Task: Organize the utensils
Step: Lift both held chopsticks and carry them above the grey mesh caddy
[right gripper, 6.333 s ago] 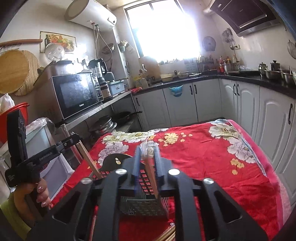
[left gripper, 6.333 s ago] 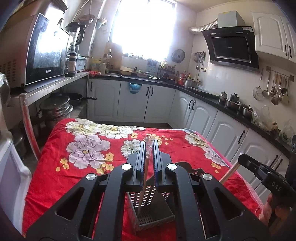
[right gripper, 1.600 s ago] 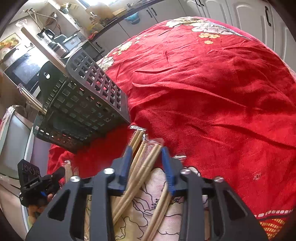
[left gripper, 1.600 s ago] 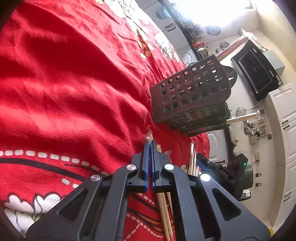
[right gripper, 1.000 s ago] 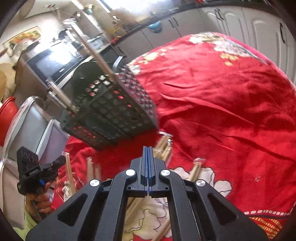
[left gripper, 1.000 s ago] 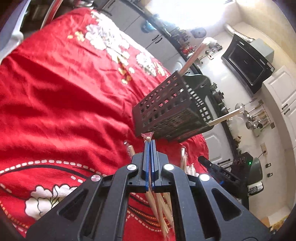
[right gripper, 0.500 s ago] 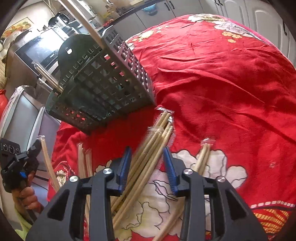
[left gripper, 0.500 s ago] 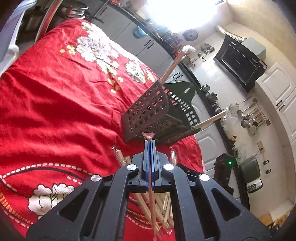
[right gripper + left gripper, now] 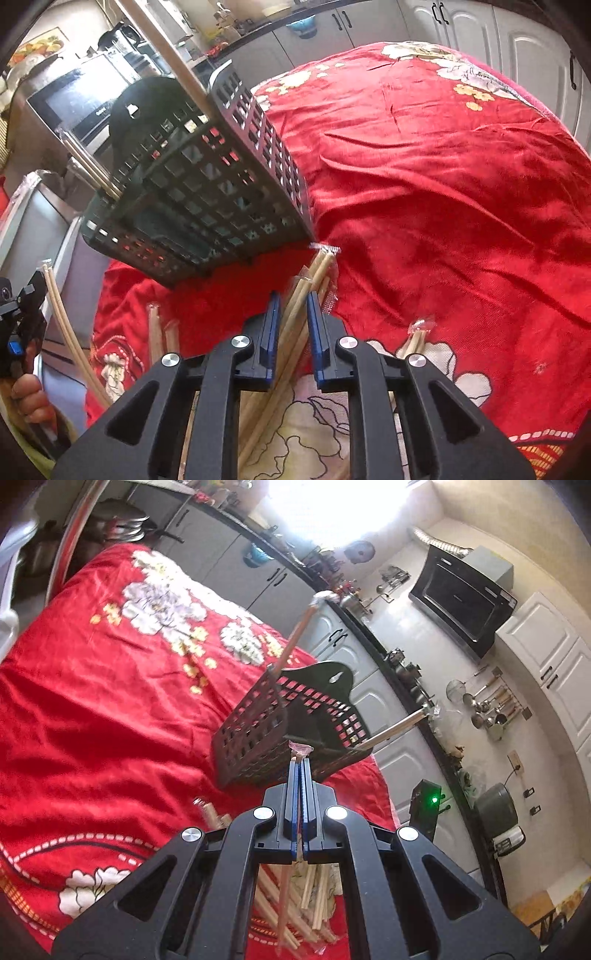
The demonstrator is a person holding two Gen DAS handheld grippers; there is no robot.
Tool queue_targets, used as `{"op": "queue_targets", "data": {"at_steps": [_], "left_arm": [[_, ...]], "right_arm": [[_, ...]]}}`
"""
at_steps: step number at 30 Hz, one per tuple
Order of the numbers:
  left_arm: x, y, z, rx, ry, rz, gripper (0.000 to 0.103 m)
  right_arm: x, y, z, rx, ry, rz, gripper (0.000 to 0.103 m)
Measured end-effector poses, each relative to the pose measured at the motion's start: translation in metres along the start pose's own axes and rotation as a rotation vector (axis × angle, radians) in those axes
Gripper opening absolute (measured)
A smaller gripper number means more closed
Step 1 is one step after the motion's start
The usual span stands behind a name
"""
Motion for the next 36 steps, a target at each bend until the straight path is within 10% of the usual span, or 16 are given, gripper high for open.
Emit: {"op": "queue_targets", "data": {"at_steps": [16, 36], "left_arm": [[-0.002, -0.059, 0.029, 0.131, -0.03, -0.036, 0.0], [-0.009, -0.117, 0.067, 0.26, -0.108, -0.042, 0.0]], "right_arm": [[-0.091, 0.039, 0.012, -0.153, -0.195, 0.174, 0.006], [-0.165, 0.086, 0.027, -0.308, -0.408, 0.169, 0.005]]}}
Point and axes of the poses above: each gripper's, at about its wrist camera, not at the fingertips, and x roughly the way its jaws point, y to its left, z to its top, the point moved 3 cm from there along x, roughly the way its jaws point, and after that the axes turned 5 degrees about y, right-handed, at the moved point
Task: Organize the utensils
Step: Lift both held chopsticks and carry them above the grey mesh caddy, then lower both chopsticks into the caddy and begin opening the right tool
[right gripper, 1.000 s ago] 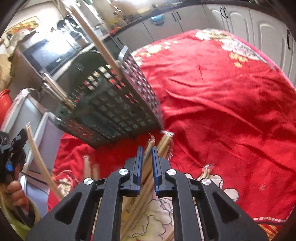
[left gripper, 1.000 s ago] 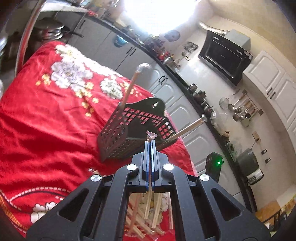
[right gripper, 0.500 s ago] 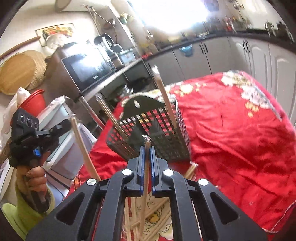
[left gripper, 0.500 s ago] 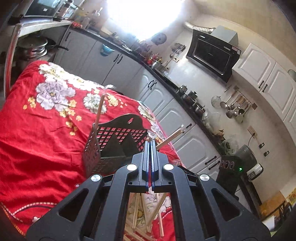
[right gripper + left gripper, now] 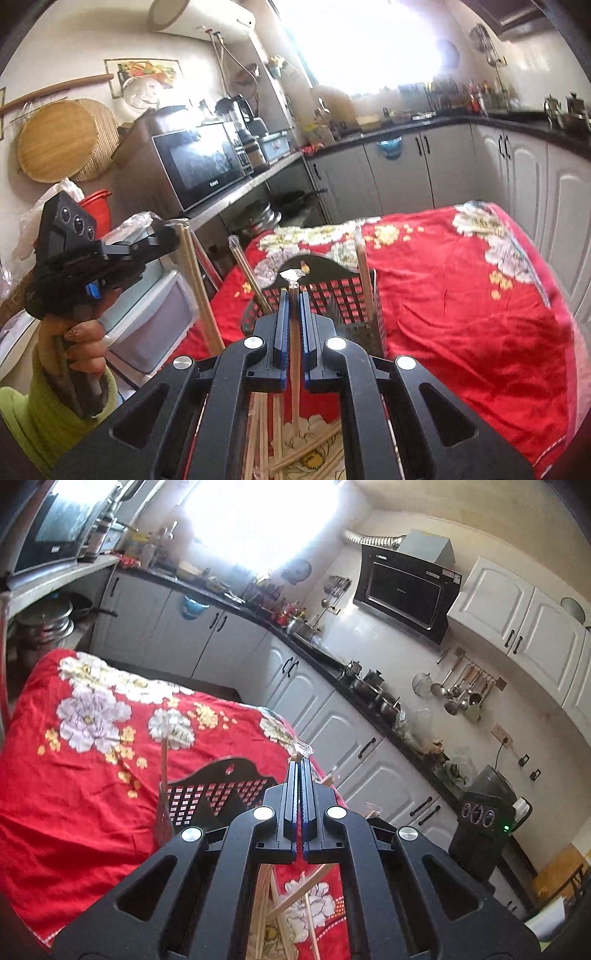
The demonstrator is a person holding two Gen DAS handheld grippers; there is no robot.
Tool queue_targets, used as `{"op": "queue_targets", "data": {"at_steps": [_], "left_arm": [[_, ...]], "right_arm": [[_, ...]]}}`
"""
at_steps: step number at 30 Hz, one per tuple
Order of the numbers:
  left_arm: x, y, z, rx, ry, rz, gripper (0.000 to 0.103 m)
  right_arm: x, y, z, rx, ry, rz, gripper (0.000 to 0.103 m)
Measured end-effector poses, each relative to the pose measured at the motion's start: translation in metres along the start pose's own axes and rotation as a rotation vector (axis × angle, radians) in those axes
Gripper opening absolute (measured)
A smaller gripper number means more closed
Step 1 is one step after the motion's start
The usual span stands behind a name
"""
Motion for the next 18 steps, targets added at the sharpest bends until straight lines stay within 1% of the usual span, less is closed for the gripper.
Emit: {"op": "queue_targets", "data": {"at_steps": [5, 11, 18], "left_arm": [[-0.003, -0.013, 0.019, 0.029, -0.045, 0.004, 0.0], [-0.008, -0.034, 0.048, 0.09, -0.117, 0.018, 0.0], [-0.002, -0.052, 0.074, 0.139, -0.159, 0.034, 0.0]], "right_arm": [[-0.008, 0.009, 0.017, -0.039, -0.042, -0.007, 0.005], [-0.016, 0.015, 0.044, -0.085, -0.1, -0.027, 0.005], [-0.02, 0.021, 0.074, -0.114, -0.154, -0.032, 0.005]]}}
Point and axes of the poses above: each gripper's, at about its wrist camera, not at the fingertips, and x roughly the way its jaws point, y to its left, z to its top, the point moved 3 cm from there along x, roughly the way its jaws point, and after that the axes turned 5 degrees about y, right-handed, at the moved point
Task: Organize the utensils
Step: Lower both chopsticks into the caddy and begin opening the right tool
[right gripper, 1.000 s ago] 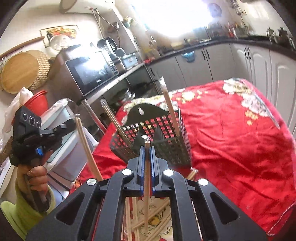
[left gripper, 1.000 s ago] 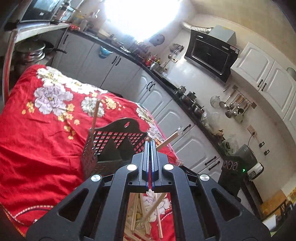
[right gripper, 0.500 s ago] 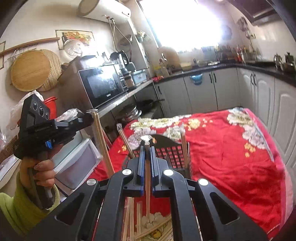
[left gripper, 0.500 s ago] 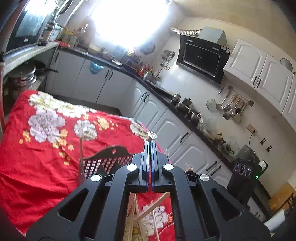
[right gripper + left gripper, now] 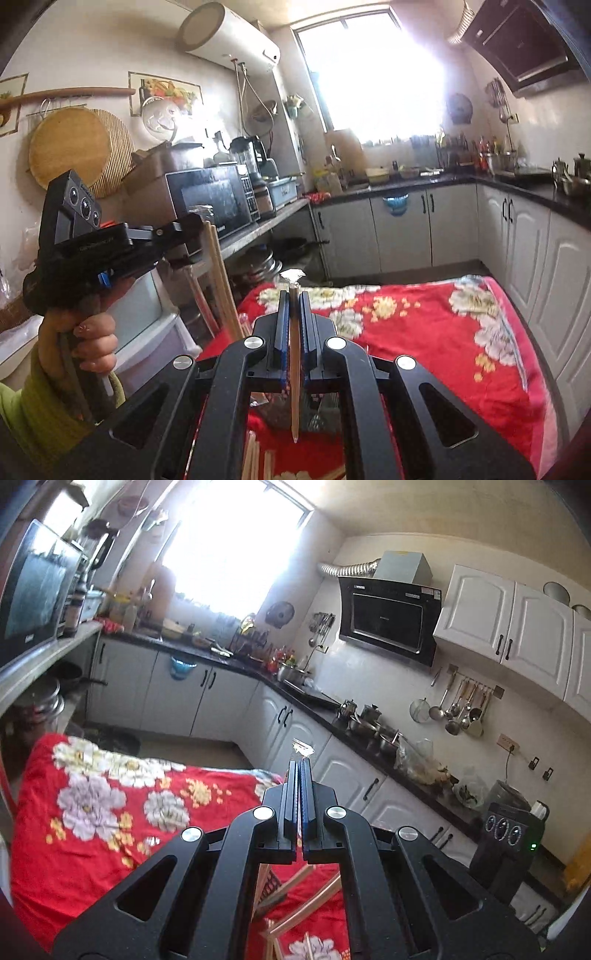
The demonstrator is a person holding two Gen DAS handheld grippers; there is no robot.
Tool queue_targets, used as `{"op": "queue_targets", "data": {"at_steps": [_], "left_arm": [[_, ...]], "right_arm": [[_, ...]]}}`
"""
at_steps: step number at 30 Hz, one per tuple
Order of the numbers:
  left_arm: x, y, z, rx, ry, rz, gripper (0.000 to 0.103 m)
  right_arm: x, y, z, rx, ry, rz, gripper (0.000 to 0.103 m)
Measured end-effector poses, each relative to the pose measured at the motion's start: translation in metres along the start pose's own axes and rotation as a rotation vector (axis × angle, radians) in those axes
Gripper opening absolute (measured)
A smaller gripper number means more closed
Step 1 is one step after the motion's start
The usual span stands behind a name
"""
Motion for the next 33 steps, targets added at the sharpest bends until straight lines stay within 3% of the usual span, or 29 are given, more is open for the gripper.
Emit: {"op": "queue_targets", "data": {"at_steps": [10, 17, 33], "left_arm": [[0.023, -0.005, 0.013, 0.039, -0.039, 0.047, 0.0], [0.04, 0.014, 0.004, 0.018, -0.036, 0.08, 0.0], [0.073, 0.044, -0.045, -0.039, -0.002, 0.098, 0.0]], "right_arm": [[0.01, -0.012, 0.028, -0.012, -0.056, -0.045, 0.005], [0.024, -0.024, 0.035, -0.019, -0.074, -0.098, 0.005], [0.072, -0.053, -0.006, 0.035, -0.005, -0.157, 0.005]]}}
Point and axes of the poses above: each gripper's, at about its wrist camera, not at the fingertips, and x roughly the way its jaws point, y to its left, z to its top, the point moved 3 cm from there along x, roughly the way its jaws point, and after that the axes turned 5 degrees about y, right-handed, at the moved point
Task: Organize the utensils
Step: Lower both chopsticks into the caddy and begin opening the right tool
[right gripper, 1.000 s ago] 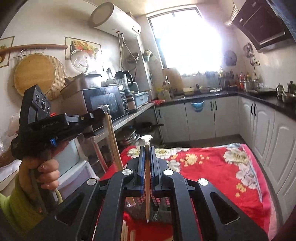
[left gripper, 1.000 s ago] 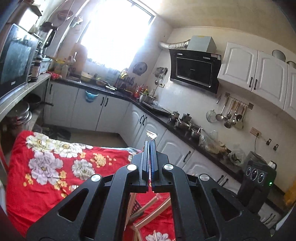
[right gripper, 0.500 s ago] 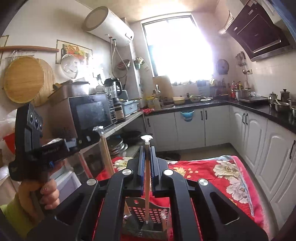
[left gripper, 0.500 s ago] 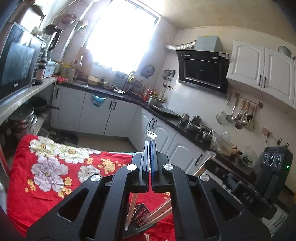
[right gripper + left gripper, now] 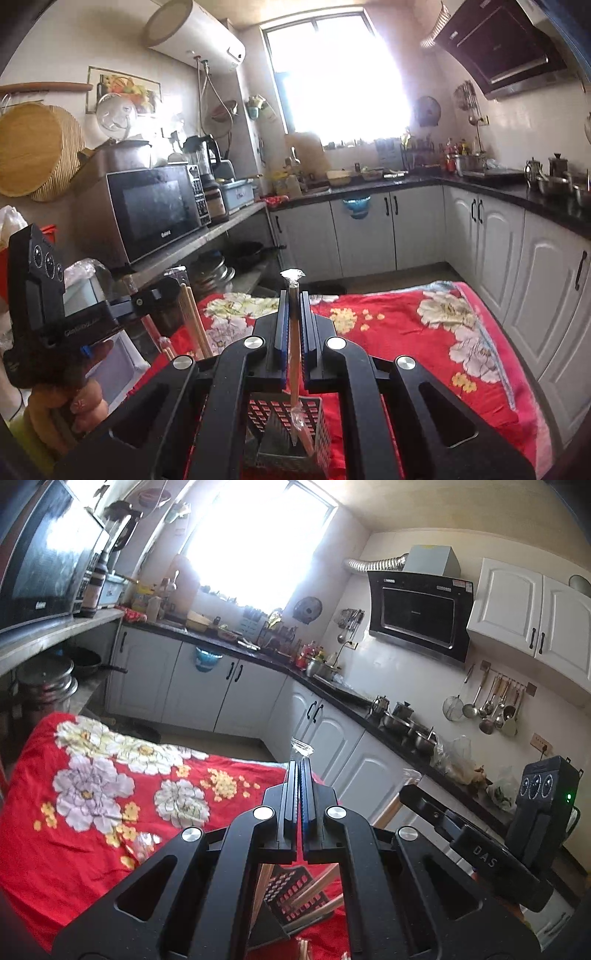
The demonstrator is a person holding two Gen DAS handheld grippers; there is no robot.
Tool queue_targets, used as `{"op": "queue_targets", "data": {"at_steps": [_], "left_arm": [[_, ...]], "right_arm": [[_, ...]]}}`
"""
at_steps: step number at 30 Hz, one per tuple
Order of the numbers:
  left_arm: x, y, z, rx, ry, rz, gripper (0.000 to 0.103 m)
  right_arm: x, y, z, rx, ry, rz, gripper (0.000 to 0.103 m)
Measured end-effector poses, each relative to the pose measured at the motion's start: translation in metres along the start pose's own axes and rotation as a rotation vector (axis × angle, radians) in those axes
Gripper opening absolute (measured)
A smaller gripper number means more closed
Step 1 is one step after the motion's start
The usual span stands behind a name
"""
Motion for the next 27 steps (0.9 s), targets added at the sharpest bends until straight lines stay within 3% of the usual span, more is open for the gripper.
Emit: {"op": "queue_targets", "data": {"at_steps": [12, 27], "left_arm": [[0.011, 0.004, -0.029, -0.001, 0.041, 0.012, 0.0], [0.01, 0.013, -0.045, -0.012, 0.08, 0.038, 0.0]], "right_arm": [[0.02, -0.004, -0.023, 0.021, 0.049, -0.005, 0.006], [0.016, -0.01, -0.036, 0.05, 0.081, -0.014, 0.007]]}}
Point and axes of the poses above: each gripper's, at about its wrist camera, not at the fingertips, and x roughly the way its jaws point, y to its left, z to its top, the point moved 3 cm from there along x, roughly the way its jaws point, and after that the axes turned 5 degrees about y, right-handed, at the moved point
